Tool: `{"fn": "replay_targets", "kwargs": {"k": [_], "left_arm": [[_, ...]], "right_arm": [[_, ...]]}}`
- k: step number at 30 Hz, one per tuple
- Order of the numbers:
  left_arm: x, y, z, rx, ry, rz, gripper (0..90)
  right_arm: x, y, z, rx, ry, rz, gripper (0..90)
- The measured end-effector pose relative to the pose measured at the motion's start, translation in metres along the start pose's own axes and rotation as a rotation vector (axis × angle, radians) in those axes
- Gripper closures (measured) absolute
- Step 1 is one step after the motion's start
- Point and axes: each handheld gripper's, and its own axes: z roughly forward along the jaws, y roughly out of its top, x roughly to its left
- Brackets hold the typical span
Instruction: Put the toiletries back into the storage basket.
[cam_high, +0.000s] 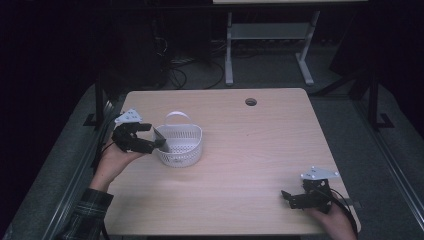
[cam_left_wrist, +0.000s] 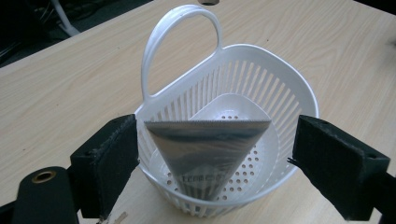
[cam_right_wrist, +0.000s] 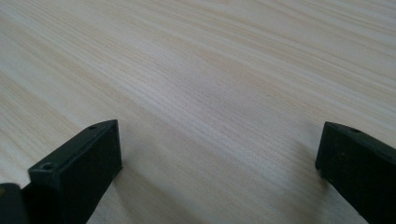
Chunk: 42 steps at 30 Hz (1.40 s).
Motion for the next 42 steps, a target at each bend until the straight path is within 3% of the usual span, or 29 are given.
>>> {"fn": "replay_targets", "kwargs": {"k": [19,42], "left_arm": [[-0.015,-0.025,-0.028,-0.025,0.016,-0.004,13.7],[-0.034,-0.082,-0.033,-0.039,0.016,-0.038,14.0]], "right_arm": [[0.000,0.000,0.000,0.000,-0.001,0.001,0.0],[0.000,-0.001,-0.001,0.000,-0.001,0.001,0.0]]}}
